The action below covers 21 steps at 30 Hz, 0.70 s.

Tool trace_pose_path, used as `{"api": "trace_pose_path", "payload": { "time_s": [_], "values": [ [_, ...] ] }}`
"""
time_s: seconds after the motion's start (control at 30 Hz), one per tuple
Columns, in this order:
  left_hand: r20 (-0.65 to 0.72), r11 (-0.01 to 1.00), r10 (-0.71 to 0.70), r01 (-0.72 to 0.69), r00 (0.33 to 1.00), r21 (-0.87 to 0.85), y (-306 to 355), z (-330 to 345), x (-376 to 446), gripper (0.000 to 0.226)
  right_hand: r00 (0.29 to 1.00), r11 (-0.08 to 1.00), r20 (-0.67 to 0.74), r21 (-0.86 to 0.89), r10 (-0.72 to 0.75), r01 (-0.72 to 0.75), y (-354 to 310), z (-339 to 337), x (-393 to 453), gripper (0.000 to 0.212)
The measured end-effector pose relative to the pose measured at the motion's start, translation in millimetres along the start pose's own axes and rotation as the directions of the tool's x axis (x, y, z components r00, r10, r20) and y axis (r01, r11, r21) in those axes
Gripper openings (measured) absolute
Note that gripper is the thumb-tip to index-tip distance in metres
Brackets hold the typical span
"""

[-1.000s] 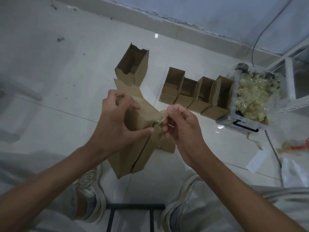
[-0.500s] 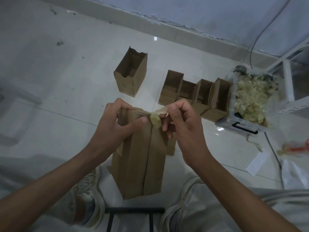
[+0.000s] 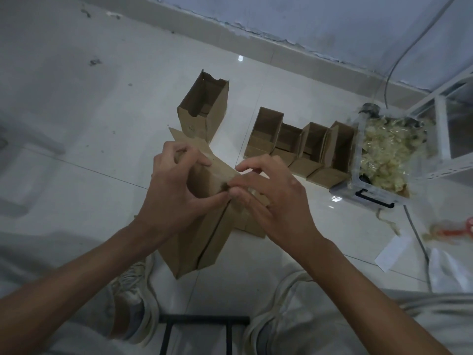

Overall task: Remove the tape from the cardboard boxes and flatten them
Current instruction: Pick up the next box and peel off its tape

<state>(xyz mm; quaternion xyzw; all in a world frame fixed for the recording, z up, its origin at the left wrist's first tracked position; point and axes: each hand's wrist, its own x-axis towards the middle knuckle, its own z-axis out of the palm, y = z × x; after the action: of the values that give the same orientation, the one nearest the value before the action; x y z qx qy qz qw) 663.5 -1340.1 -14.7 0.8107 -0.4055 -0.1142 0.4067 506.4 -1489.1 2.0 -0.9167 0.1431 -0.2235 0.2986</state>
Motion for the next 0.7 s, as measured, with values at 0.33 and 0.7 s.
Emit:
{"api": "trace_pose_path", "payload": {
  "time_s": [0.33,0.7],
  "values": [
    [0.068,0.994,-0.057,0.063,0.996,-0.092,0,0,0,0.067,0.994,0.997,-0.098,-0.056,0.04,-0.046,-1,7,-7,0.02],
    [0.034,0.998,0.034,-0.032,0.999,-0.05,1,-5,-3,0.063,0.722,0.41,0.336,0.645,0.605,-0.644,-2,-23,8,0.017]
  ]
}}
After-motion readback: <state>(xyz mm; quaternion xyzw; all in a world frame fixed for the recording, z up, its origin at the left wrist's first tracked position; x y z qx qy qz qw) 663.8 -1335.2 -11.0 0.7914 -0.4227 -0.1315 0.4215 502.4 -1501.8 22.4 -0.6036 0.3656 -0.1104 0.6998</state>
